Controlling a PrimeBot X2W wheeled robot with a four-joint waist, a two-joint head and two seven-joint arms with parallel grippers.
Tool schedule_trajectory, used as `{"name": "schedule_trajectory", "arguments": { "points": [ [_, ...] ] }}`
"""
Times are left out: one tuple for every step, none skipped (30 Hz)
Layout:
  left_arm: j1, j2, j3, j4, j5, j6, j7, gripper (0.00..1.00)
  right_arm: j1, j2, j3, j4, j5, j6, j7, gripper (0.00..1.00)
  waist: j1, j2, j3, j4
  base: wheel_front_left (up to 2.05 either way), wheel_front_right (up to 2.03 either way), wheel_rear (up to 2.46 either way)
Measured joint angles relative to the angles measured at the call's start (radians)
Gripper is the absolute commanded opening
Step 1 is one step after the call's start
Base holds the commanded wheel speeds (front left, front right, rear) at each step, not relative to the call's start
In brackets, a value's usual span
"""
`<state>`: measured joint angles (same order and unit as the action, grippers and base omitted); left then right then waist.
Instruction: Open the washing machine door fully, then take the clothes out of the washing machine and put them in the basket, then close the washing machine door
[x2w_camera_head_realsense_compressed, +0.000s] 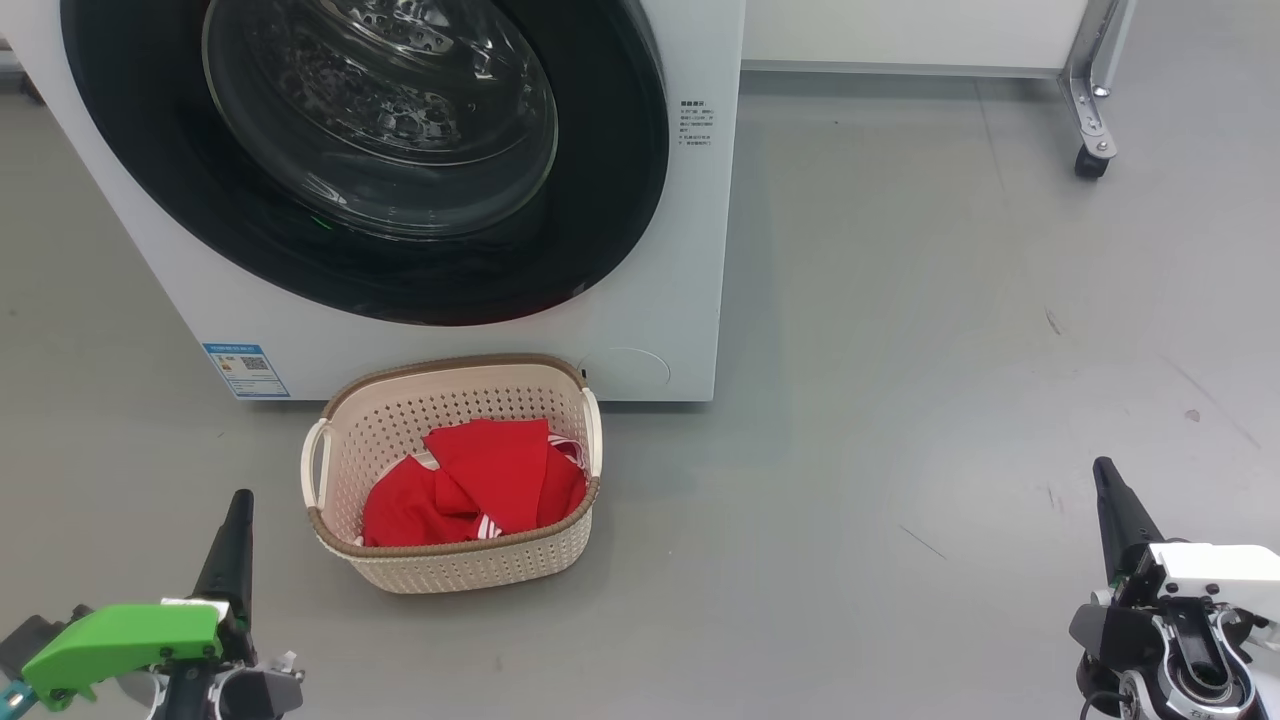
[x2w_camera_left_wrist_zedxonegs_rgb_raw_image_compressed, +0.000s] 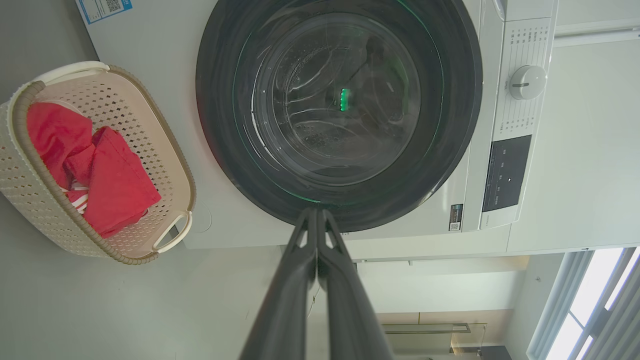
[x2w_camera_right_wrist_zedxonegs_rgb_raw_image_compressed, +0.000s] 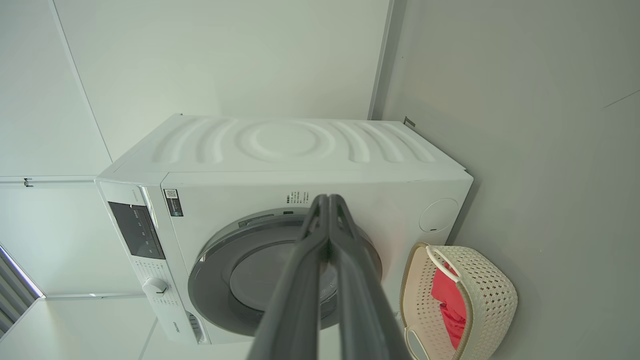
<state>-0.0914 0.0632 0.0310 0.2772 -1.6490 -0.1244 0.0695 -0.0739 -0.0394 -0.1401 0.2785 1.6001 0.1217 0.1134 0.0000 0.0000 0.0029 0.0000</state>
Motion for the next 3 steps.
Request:
{"name": "schedule_trajectory", "arguments": {
  "points": [
    [0.0, 0.0, 0.0, 0.0, 0.0, 0.0, 0.0, 0.0, 0.0, 0.0, 0.0, 0.0, 0.0, 0.0, 0.0, 0.0, 0.0, 0.0, 0.0, 0.0, 0.0, 0.0, 0.0],
    [0.0, 0.0, 0.0, 0.0, 0.0, 0.0, 0.0, 0.0, 0.0, 0.0, 0.0, 0.0, 0.0, 0.0, 0.0, 0.0, 0.0, 0.0, 0.0, 0.0, 0.0, 0.0, 0.0],
    [0.0, 0.0, 0.0, 0.0, 0.0, 0.0, 0.0, 0.0, 0.0, 0.0, 0.0, 0.0, 0.0, 0.0, 0.0, 0.0, 0.0, 0.0, 0.0, 0.0, 0.0, 0.0, 0.0]
  ]
}}
